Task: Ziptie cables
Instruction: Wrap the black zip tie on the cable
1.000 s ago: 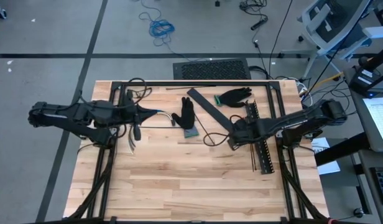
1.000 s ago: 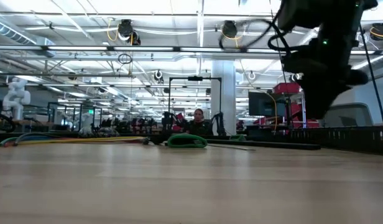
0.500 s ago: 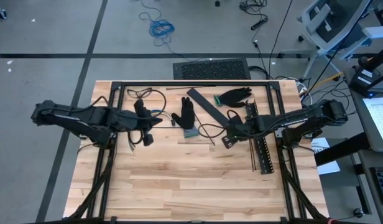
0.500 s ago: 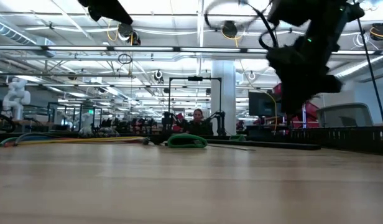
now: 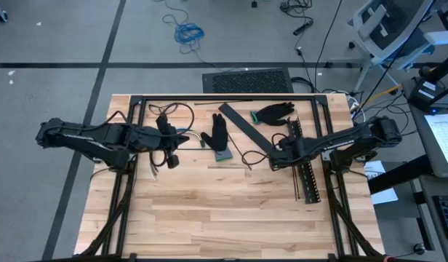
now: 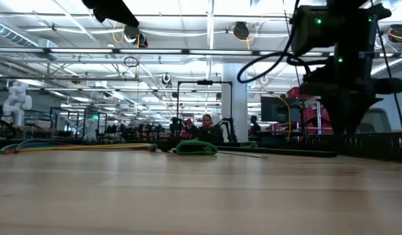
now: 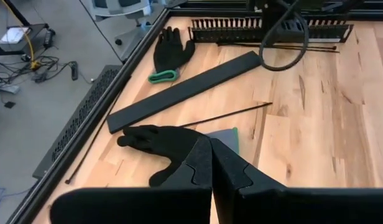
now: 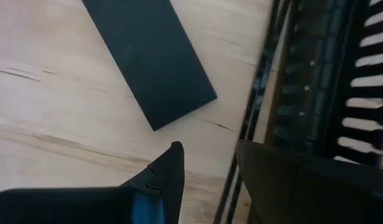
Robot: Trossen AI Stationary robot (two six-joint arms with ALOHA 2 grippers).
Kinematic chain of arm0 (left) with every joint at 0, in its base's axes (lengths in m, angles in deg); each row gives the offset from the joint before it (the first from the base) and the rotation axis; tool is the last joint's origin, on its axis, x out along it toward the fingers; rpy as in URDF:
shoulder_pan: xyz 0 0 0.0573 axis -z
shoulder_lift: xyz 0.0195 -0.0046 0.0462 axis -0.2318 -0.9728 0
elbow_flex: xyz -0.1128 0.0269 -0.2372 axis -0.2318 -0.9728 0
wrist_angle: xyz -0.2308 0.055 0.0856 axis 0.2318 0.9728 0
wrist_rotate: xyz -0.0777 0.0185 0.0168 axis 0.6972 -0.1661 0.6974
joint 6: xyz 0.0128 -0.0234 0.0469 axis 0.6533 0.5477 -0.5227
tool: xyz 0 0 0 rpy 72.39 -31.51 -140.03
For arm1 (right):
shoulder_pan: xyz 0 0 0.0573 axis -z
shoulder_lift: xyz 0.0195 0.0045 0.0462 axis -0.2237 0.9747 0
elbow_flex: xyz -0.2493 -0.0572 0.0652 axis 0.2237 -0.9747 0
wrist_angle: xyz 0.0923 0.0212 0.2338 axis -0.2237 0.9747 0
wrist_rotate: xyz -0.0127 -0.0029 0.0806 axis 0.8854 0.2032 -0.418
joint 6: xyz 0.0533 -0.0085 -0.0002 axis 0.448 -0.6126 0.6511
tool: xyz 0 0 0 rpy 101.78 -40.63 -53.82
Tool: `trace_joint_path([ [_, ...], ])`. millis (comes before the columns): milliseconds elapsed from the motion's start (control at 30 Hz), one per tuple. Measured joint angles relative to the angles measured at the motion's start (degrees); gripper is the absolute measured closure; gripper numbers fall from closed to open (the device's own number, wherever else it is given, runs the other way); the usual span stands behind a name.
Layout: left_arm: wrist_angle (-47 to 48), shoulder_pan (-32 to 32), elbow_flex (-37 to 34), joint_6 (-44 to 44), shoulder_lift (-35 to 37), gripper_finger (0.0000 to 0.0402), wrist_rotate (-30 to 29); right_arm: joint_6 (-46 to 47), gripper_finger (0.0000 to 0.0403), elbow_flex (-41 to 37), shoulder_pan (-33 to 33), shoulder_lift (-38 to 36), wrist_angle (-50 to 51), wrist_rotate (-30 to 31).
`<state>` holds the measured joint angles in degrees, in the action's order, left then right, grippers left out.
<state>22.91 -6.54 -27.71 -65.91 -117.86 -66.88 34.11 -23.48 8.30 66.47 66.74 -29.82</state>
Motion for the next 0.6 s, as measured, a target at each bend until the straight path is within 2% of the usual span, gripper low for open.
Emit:
trace_joint_path([
  [200, 0.1, -0.2, 0.0, 0.0, 0.0, 0.0401, 1.0, 3.2, 0.0261, -4.9, 0.0, 1.3, -5.1, -2.6],
  [367, 0.1, -0.2, 0.0, 0.0, 0.0, 0.0401, 1.0, 6.7, 0.0261, -8.1, 0.2, 1.3, -5.7, -1.8],
  [600, 0.0, -0.1, 0.0, 0.2, 0.0, 0.0401, 1.0, 7.1, 0.0261, -9.9, 1.0, 1.1, -8.1, -1.4],
])
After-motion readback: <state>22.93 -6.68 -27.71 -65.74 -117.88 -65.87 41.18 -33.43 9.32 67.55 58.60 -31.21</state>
